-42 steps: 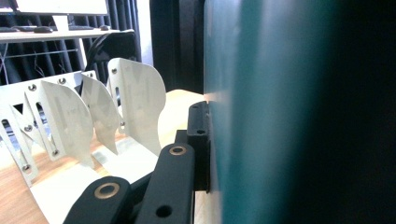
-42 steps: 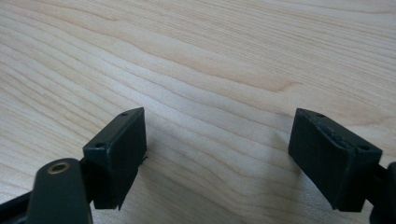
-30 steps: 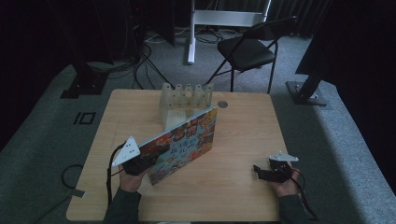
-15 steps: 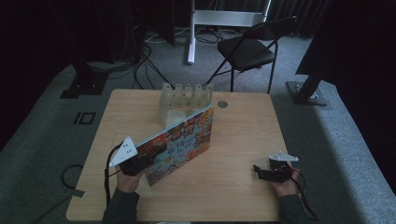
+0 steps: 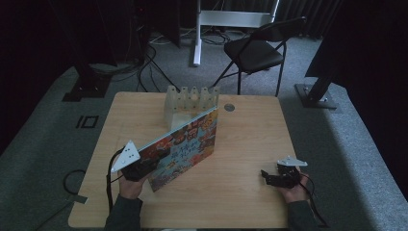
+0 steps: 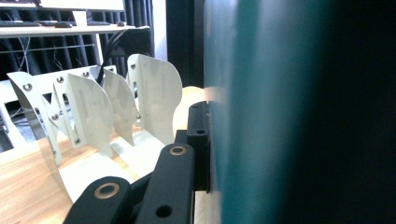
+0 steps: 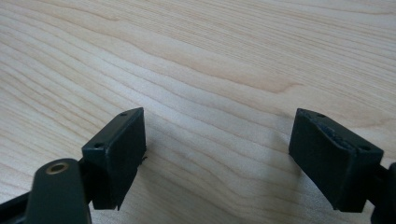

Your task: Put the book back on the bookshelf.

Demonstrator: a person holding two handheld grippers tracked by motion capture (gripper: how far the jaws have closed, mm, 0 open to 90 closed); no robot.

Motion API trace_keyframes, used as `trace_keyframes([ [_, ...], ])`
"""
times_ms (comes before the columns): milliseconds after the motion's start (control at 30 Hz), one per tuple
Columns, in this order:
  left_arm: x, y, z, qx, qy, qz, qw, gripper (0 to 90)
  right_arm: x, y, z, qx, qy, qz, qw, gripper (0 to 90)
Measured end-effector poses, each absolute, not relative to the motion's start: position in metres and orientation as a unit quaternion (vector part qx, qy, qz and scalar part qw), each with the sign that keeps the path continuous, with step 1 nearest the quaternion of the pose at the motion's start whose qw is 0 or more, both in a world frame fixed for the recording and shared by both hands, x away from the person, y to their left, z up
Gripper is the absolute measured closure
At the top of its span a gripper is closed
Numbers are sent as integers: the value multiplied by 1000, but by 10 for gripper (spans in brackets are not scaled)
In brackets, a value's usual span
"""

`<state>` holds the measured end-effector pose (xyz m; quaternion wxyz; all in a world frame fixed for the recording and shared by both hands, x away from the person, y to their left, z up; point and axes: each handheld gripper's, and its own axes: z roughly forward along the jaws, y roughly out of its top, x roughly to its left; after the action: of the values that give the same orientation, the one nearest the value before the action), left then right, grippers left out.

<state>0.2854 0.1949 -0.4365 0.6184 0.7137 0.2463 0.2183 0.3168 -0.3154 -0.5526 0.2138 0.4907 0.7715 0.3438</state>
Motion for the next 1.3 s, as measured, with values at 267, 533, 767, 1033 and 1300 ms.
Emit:
trace_keyframes([
  [267, 285, 197, -437, 711, 251, 220, 619, 807, 317, -315, -553, 490, 772, 344, 215, 185],
  [533, 284, 199, -438, 708, 256, 221, 620, 807, 317, -315, -553, 490, 772, 344, 214, 185],
  [767, 284, 201, -438, 707, 260, 223, 619, 806, 317, -315, -553, 491, 772, 344, 214, 186],
  [1033, 283, 203, -439, 705, 264, 225, 619, 806, 317, -315, -553, 491, 771, 344, 214, 185],
  [1300, 283, 206, -440, 702, 270, 227, 619, 805, 317, -315, -553, 491, 772, 344, 214, 183],
])
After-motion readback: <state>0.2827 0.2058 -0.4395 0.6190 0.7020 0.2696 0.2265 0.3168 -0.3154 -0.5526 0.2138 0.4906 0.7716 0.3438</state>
